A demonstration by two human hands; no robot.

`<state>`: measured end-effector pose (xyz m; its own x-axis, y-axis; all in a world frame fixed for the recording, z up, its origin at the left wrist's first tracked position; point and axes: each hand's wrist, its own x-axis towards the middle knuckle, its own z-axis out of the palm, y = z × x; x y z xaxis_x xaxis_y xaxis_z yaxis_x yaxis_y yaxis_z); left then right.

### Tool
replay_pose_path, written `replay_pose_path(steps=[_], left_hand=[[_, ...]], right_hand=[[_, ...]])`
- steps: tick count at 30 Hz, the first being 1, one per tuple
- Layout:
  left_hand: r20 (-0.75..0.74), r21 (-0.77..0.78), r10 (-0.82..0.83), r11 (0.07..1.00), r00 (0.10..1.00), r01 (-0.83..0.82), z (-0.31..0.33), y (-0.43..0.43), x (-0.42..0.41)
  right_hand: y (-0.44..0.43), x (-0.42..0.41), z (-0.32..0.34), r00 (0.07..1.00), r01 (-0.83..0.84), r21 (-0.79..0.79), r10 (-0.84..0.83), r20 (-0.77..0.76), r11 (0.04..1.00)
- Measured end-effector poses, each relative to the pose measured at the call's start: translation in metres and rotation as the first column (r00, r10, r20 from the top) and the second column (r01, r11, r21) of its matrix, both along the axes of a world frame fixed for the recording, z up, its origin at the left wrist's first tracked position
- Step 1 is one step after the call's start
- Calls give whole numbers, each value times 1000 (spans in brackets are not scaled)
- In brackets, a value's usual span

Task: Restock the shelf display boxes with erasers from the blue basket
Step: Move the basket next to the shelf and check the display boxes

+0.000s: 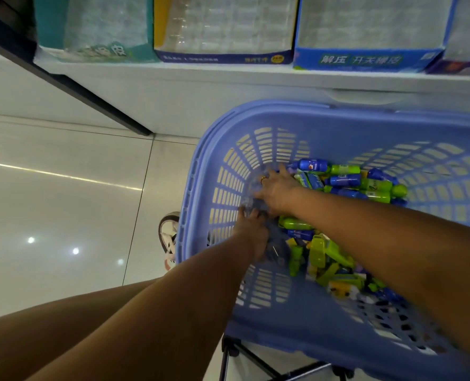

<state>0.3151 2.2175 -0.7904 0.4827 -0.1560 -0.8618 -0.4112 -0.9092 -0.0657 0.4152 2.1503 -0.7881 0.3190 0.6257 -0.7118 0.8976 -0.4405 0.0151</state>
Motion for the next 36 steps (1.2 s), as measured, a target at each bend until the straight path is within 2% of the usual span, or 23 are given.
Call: replay_pose_path(steps=[6, 8, 10, 12, 14, 16, 18, 20, 23, 25, 27, 28, 30, 31, 32, 34, 35, 36], left_hand=[[69, -10, 9, 1000, 998, -9, 0, 1, 1], [98, -3, 37, 999, 994, -37, 3, 3, 6], [142, -2, 64, 998, 988, -65, 9, 3, 14], [184, -17, 37, 999, 982, -35, 16, -2, 18], [229, -72, -37, 996, 973, 55, 18, -8, 17], [180, -185, -149, 966, 972, 182, 15, -15, 7], [81, -280, -368, 884, 926, 376, 12, -19, -7], [70, -322, -521, 795, 851, 514, 11, -15, -16], [279, -281, -628, 670, 726, 687, 12, 0, -15], [354, -113, -603, 731, 715, 673, 16, 12, -5], [418, 4, -610, 743, 674, 669, 12, 19, 4], [447, 8, -601, 743, 662, 669, 13, 18, 10], [466, -101, -532, 762, 707, 640, 11, 21, 23], [417, -110, -516, 788, 748, 606, 16, 19, 28], [333, -52, -519, 824, 787, 565, 22, 17, 34], [143, 2, -585, 806, 798, 591, 19, 17, 39], [175, -21, -625, 770, 760, 638, 8, 20, 39], [195, -53, -578, 800, 792, 597, 8, 20, 38]], right_hand=[[-52, -29, 9, 970, -237, 36, 239, -51, 971], [-73, -44, 6, 972, -222, 99, 228, -59, 970], [-96, -54, 4, 987, -125, 194, 142, -76, 973], [-112, -58, 5, 990, -101, 310, 126, -60, 945], [-118, -56, 6, 989, -144, 375, 148, 17, 916], [-118, -54, 1, 990, -123, 372, 142, -22, 920], [-117, -55, -6, 993, -52, 336, 83, -80, 941], [-116, -55, -8, 995, -39, 341, 68, -76, 939], [-119, -54, -10, 994, -30, 383, 69, -88, 923], [-119, -55, -10, 994, -32, 418, 73, -84, 908], [-118, -55, -10, 993, -1, 396, 46, -105, 918], [-117, -56, -10, 992, 26, 369, 20, -121, 929], [-114, -57, -10, 991, 44, 335, 0, -132, 941], [-112, -58, -11, 993, 26, 323, 14, -120, 946], [-111, -58, -12, 994, -1, 309, 36, -105, 951], [-109, -55, -13, 993, -15, 321, 51, -105, 947], [-108, -52, -13, 992, 12, 354, 33, -121, 935], [-106, -49, -13, 991, 44, 391, 11, -136, 920]])
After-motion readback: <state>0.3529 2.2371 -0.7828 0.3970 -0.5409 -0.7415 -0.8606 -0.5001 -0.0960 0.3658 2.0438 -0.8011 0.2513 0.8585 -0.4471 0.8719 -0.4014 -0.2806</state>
